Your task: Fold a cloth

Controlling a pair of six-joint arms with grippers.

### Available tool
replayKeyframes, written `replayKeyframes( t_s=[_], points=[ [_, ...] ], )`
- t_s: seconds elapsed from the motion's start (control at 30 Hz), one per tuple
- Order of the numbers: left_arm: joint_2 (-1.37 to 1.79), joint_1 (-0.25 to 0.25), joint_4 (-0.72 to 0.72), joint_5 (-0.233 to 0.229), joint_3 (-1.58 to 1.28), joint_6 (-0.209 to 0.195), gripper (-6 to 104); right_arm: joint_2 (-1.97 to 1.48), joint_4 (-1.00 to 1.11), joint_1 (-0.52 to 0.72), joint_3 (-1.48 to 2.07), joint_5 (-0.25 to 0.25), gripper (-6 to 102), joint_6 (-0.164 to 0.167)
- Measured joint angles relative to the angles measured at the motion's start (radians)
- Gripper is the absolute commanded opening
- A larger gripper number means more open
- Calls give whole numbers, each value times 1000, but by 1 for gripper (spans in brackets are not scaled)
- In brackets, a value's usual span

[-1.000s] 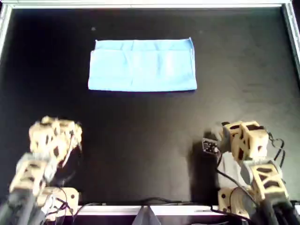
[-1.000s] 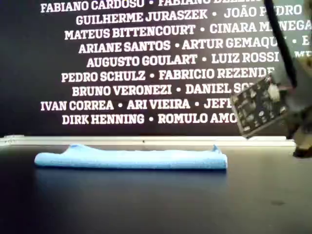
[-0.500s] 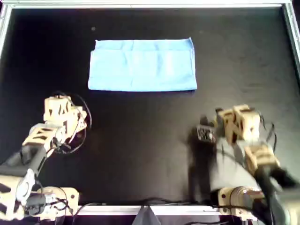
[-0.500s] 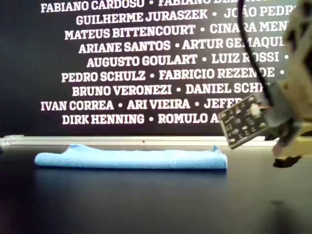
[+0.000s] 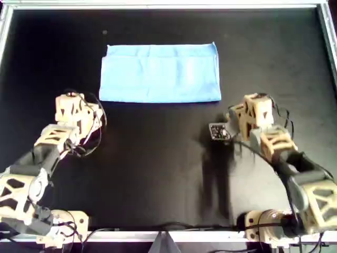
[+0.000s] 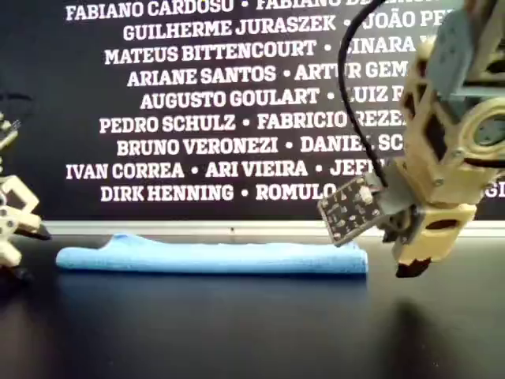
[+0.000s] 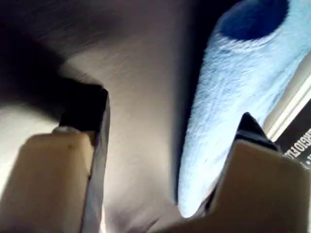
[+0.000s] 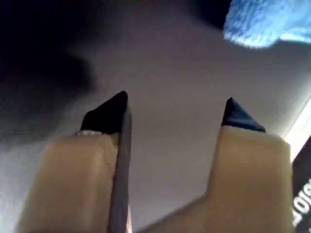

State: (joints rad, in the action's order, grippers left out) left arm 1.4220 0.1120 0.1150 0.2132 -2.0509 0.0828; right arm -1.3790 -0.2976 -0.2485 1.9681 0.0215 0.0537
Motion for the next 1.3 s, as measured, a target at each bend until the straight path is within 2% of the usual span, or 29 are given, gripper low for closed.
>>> replayKeyframes(
  t_s=[0.07, 0.23, 0.33, 0.53, 0.57, 0.97, 1.0, 1.07, 1.3],
  points=[
    [-20, 0, 0, 2, 26, 0, 92, 48, -48, -9, -66, 0, 77, -8],
    [-75, 0, 0, 2, 89, 0, 92, 153, -94, -5, -225, 0, 77, -72],
    [-94, 0, 0, 2, 109, 0, 92, 184, -100, -6, -279, -18, 77, -83],
    [-95, 0, -2, 2, 112, 0, 92, 239, -100, -66, -359, -58, 77, -84],
    [-95, 0, -3, 2, 112, 0, 92, 247, -100, -64, -365, -46, 77, -84],
    [-238, 2, -12, -11, 275, 0, 92, 311, -98, -58, -414, -48, 77, -86],
    [-247, 2, -12, -11, 287, -2, 92, 314, -100, -58, -416, -43, 77, -95],
    [-253, 2, -14, -11, 299, -5, 92, 319, -100, -58, -416, -41, 77, -86],
    [-262, 2, -15, -9, 305, 0, 92, 334, -100, -64, -460, -41, 77, -86]
  ],
)
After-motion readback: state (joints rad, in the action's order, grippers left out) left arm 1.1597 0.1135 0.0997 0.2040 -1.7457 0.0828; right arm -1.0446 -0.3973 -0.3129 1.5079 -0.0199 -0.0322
